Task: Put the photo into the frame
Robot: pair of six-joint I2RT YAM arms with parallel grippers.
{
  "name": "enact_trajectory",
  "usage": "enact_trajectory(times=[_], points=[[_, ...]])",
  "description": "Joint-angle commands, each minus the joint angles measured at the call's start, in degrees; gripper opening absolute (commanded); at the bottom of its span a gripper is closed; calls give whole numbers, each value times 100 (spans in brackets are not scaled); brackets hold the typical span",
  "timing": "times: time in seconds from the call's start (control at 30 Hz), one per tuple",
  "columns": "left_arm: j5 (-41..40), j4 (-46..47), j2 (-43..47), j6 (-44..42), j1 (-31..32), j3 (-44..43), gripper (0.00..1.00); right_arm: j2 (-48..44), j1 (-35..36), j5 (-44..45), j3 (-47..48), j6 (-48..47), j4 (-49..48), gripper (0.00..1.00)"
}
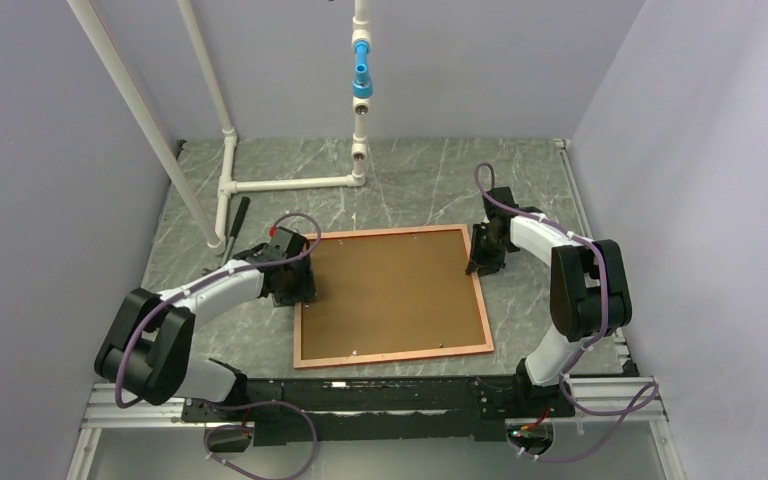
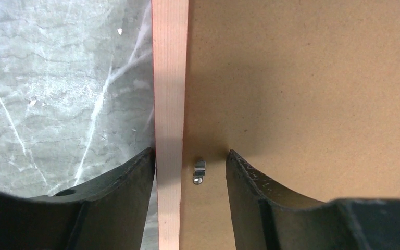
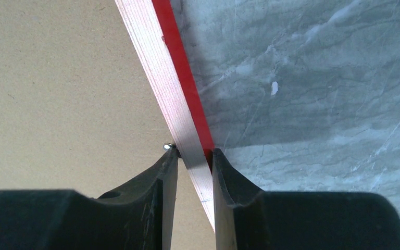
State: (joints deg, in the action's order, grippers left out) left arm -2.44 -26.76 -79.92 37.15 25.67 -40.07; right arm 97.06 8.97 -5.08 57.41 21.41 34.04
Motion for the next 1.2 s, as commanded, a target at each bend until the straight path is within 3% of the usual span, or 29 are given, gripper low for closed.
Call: enact_trajectory(times=[0.0,0.27,0.5,0.87,1.17], points=[[-62,-604,37,47,135,491,56,383,-5,342,-361,-165,161,1],[-196,-782,9,92,135,528,37,387,17,358,-370,-155,157,1],[-271,-1015,6,156,137,501,0,389,17,350,-362,-154,170,1],[-805,-1931,303,378,140,250,0,289,16,307,-309,-181,235,1],[-887,-2092,170,421,148,60,0,300,17,264,-304,-180,259,1]])
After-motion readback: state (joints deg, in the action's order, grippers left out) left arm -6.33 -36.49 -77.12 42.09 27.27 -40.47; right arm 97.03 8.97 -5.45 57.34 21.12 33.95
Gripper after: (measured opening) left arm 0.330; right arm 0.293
